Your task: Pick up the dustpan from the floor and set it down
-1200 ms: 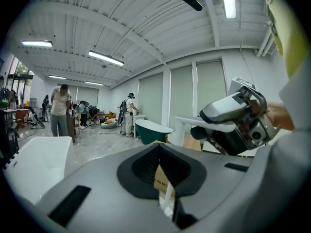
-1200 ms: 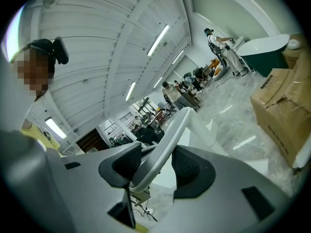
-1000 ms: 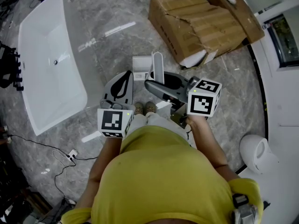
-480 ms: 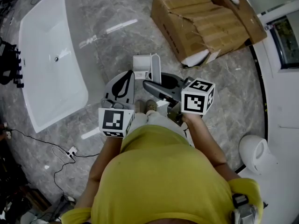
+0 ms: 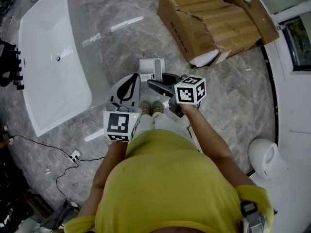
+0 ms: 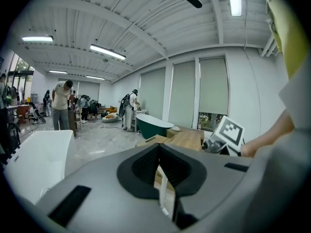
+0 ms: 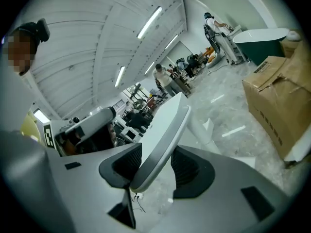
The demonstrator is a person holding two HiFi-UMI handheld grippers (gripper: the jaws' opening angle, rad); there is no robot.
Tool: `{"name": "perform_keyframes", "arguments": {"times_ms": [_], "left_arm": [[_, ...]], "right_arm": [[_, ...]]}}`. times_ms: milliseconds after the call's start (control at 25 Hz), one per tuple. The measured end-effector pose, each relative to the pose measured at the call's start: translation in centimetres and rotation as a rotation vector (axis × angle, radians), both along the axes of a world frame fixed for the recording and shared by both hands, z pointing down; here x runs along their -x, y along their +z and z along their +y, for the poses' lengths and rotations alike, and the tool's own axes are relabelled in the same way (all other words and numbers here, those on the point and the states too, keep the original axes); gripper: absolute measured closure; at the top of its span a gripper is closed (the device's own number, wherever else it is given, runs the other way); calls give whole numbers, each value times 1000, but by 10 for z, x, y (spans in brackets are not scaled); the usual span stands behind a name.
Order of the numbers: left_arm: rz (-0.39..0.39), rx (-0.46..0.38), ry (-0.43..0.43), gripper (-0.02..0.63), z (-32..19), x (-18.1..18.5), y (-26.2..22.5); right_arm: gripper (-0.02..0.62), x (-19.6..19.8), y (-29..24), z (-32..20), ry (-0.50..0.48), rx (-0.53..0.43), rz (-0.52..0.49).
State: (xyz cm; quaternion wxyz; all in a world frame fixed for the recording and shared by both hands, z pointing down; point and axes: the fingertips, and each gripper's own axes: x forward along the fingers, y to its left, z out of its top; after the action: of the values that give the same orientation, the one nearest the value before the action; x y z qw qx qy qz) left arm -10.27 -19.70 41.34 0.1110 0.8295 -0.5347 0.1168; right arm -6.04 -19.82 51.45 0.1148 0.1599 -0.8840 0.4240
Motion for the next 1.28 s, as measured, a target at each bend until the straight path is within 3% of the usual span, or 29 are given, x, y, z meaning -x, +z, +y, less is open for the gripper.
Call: {"name": "perform_keyframes", "arguments": {"times_ms": [600,800,1080,1200,1280], "left_arm": [[-2,20,-6,606,-4,5,8],[2,11,-10,606,-5,6,8],[2,12,-2,606,-8,1,11],[6,13,8,606,-8,-5,10],[4,21,16,606,-7,-8,11]], "right_arm": [[399,-3,90,-11,-28,64,96],[400,-6,100,-11,-26,86,117],[389,-18,102,-11,9,147,230],[365,-27,101,-9,42,159,262],[316,-33,97,-10,81,155,277]]}}
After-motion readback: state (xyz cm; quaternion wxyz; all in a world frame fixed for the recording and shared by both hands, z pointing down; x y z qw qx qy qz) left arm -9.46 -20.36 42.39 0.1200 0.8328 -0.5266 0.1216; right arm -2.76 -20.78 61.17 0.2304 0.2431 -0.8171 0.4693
